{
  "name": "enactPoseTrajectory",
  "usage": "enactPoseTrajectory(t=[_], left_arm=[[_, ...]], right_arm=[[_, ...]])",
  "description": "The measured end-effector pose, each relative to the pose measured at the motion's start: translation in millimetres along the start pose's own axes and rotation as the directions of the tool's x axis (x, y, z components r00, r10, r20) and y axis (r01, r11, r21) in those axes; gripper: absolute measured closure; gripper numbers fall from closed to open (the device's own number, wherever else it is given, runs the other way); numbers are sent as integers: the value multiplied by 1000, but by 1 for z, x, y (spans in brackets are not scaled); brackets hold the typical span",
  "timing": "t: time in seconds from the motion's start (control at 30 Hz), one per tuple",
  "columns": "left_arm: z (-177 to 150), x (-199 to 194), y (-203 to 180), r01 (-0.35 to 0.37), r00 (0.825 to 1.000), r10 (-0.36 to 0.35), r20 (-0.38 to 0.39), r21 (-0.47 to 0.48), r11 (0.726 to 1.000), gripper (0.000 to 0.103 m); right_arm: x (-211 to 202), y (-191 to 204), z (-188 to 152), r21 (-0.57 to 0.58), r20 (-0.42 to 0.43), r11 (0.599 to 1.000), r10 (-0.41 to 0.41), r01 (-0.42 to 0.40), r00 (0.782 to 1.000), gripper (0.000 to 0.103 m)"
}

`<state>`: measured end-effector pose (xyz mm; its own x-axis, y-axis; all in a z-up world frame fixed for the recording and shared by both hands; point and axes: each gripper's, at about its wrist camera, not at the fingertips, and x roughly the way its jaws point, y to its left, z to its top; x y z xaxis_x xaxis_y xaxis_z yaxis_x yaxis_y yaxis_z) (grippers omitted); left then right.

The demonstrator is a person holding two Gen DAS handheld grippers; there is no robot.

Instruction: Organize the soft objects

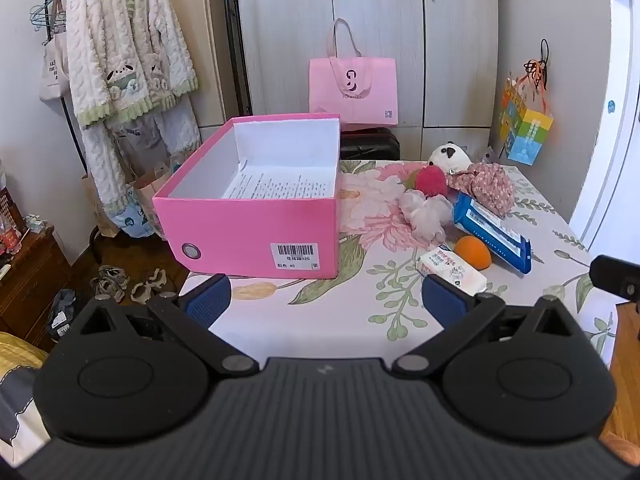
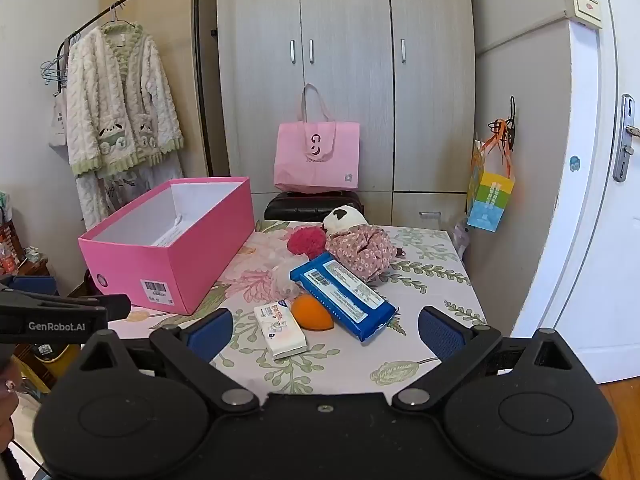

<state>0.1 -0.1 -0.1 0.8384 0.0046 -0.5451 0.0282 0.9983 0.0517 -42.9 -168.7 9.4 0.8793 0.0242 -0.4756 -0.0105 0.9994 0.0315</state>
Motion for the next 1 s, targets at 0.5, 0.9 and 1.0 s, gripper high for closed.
enactPoseTrajectory(t=[0.5,0.9,1.0], left_arm=[[-1,4,-1,6,1000,-5,-22,10,1000,0],[-4,2,-2,-7,1000,7,-16,9,1000,0],[-4,1,-2,-28,1000,28,-9,4,1000,0]], right_arm=[[3,-4,-4,9,-17,1000,-5,5,1000,2],[4,-4,-8,12,-32,1000,-15,15,999,2],[3,-4,-9,9,-32,999,-38,38,999,2]])
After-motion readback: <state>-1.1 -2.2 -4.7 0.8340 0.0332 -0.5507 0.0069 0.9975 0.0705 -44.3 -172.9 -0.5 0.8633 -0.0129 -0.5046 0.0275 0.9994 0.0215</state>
